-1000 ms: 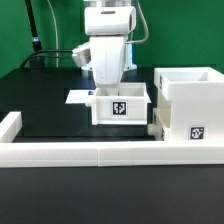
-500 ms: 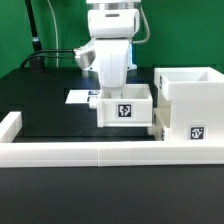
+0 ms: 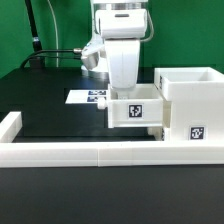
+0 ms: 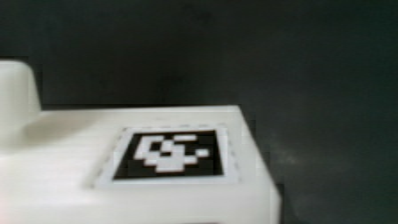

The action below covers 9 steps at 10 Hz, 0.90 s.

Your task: Assemble drawer

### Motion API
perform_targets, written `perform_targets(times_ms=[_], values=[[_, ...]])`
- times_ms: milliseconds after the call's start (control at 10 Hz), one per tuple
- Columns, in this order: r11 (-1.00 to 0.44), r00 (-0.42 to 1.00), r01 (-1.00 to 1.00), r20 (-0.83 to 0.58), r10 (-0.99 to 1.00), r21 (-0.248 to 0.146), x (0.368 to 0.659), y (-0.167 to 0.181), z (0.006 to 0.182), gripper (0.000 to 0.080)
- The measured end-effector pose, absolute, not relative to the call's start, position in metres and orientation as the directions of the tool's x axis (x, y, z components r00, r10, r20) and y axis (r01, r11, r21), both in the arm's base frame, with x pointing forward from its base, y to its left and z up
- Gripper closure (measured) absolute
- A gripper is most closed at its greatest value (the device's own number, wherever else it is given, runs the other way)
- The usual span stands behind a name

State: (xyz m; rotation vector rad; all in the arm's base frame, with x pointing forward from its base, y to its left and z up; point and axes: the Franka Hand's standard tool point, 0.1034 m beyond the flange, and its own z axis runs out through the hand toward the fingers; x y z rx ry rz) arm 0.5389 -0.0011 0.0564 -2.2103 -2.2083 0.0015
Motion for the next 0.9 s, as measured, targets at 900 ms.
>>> perform_targets(times_ms=[900], values=[[-0.017, 0.017, 1.000, 0.006, 1.000, -0.013, 0.5408, 0.0009, 0.0565, 0.0757]])
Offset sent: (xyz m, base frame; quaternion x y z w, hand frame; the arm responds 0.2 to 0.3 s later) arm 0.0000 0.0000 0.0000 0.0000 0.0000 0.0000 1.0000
